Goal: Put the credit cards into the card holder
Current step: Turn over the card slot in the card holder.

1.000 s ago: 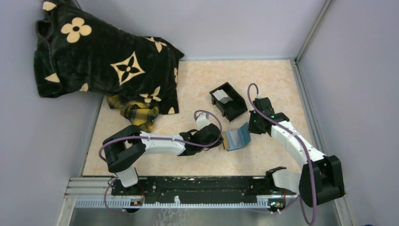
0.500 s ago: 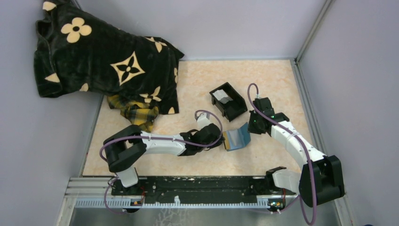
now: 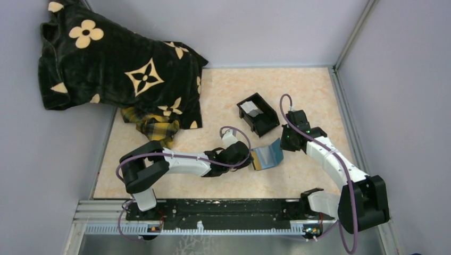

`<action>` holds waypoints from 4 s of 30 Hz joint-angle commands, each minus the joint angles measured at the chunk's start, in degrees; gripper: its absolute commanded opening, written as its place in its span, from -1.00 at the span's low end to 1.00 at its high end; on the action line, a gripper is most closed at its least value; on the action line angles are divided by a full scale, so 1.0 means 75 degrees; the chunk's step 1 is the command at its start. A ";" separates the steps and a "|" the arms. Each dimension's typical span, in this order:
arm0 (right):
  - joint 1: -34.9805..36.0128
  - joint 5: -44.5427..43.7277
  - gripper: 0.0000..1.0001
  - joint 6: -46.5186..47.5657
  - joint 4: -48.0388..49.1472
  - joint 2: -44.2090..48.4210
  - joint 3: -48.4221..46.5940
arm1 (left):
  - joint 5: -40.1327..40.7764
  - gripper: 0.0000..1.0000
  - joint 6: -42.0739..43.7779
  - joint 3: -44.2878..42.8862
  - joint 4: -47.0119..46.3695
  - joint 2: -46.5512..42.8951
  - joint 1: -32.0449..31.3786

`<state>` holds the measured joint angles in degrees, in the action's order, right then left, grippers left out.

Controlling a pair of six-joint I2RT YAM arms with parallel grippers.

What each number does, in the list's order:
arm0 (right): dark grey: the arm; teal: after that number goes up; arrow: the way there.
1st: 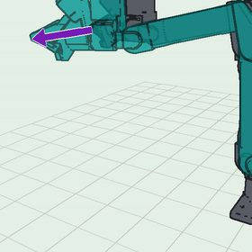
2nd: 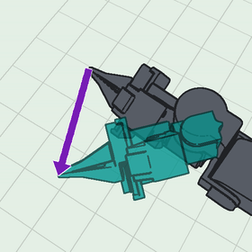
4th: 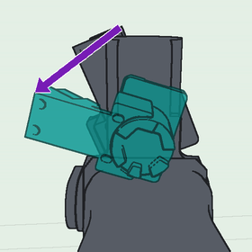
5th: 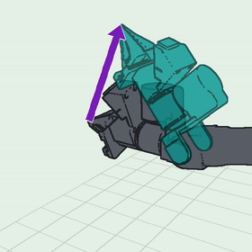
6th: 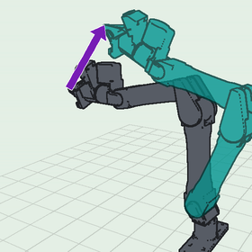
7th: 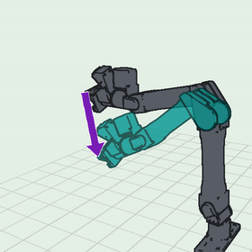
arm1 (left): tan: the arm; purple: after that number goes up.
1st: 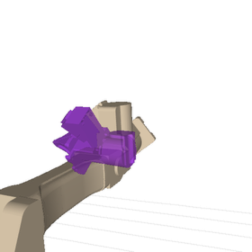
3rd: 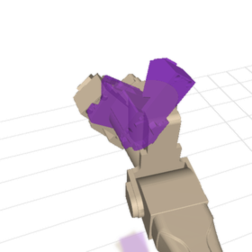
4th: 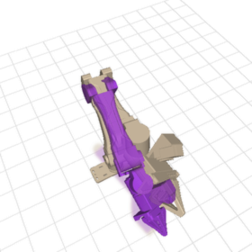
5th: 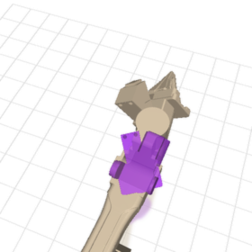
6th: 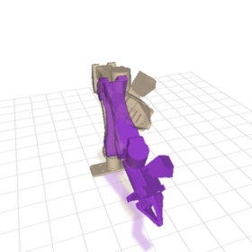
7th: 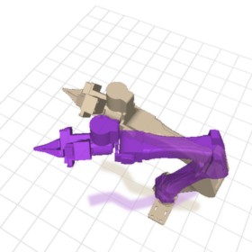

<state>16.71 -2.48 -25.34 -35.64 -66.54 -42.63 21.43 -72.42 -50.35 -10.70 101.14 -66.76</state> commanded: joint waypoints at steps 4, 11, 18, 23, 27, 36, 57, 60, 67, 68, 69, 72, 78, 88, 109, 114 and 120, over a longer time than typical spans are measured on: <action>0.0078 -0.0068 -1.00 -0.0067 0.0041 0.0006 0.0059 | 0.0027 -1.00 -0.0039 0.0129 0.0031 -0.0118 -0.0050; 0.0079 -0.0068 -1.00 -0.0087 0.0092 -0.0047 0.0082 | 0.0084 -1.00 -0.0152 0.0581 -0.0091 -0.0367 -0.0051; 0.0145 -0.0056 -1.00 -0.0142 0.0181 -0.0138 0.0147 | -0.0014 -1.00 -0.0064 0.0638 -0.0380 -0.0207 -0.0034; 0.0162 -0.0091 -1.00 -0.0148 0.0183 -0.0142 0.0169 | -0.0262 -1.00 -0.0013 0.0607 -0.0865 0.0029 -0.0033; 0.0170 -0.0091 -1.00 -0.0147 0.0192 -0.0158 0.0176 | -0.0340 -1.00 0.0047 0.0600 -0.1011 0.0006 -0.0033; 0.0174 -0.0079 -1.00 -0.0145 0.0204 -0.0147 0.0176 | 0.0024 -1.00 0.0362 0.0523 0.0127 -0.0791 -0.0049; 0.0174 -0.0079 -1.00 -0.0134 0.0218 -0.0173 0.0177 | -0.0052 -1.00 0.0362 0.0343 -0.0039 -0.0384 -0.0035; 0.0174 -0.0087 -1.00 -0.0136 0.0193 -0.0166 0.0166 | -0.0057 -1.00 0.0353 0.0325 -0.0024 -0.0320 -0.0031; 0.0173 -0.0084 -1.00 -0.0125 0.0194 -0.0203 0.0165 | -0.0008 -1.00 0.0359 0.0353 -0.0209 -0.0216 -0.0028; 0.0173 -0.0090 -1.00 -0.0123 0.0193 -0.0213 0.0165 | -0.0037 -1.00 0.0363 0.0391 -0.0279 -0.0209 -0.0022; 0.0174 -0.0101 -1.00 -0.0116 0.0193 -0.0220 0.0165 | -0.0079 -1.00 0.0349 0.0459 -0.0405 -0.0204 -0.0010; 0.0186 -0.0113 -1.00 -0.0125 0.0204 -0.0264 0.0174 | -0.0297 -1.00 0.0230 0.0931 -0.1176 -0.0246 0.0057; 0.0260 -0.0134 -1.00 -0.0179 0.0281 -0.0390 0.0200 | -0.0728 -1.00 0.0308 0.1767 -0.3088 -0.0214 0.0232; 0.0478 -0.0197 -1.00 -0.0305 0.0385 -0.0494 0.0314 | -0.1187 -1.00 0.0731 0.2275 -0.5027 -0.0047 0.0323; 0.1529 -0.0243 -1.00 -0.0874 0.0943 -0.1122 0.0376 | -0.1287 -1.00 0.0970 0.2096 -0.4819 0.0032 0.0336; 0.1622 -0.0387 -1.00 -0.0930 0.1015 -0.1198 0.0434 | -0.1152 -1.00 0.1073 0.1847 -0.4046 -0.0002 0.0338; 0.1615 -0.0747 -0.74 -0.0943 0.0804 -0.0972 0.0305 | -0.0975 -1.00 0.1022 0.1495 -0.3022 0.0002 0.0335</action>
<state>28.38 -4.80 -31.75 -29.78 -75.26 -39.72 12.75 -65.71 -36.91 -38.74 100.68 -64.49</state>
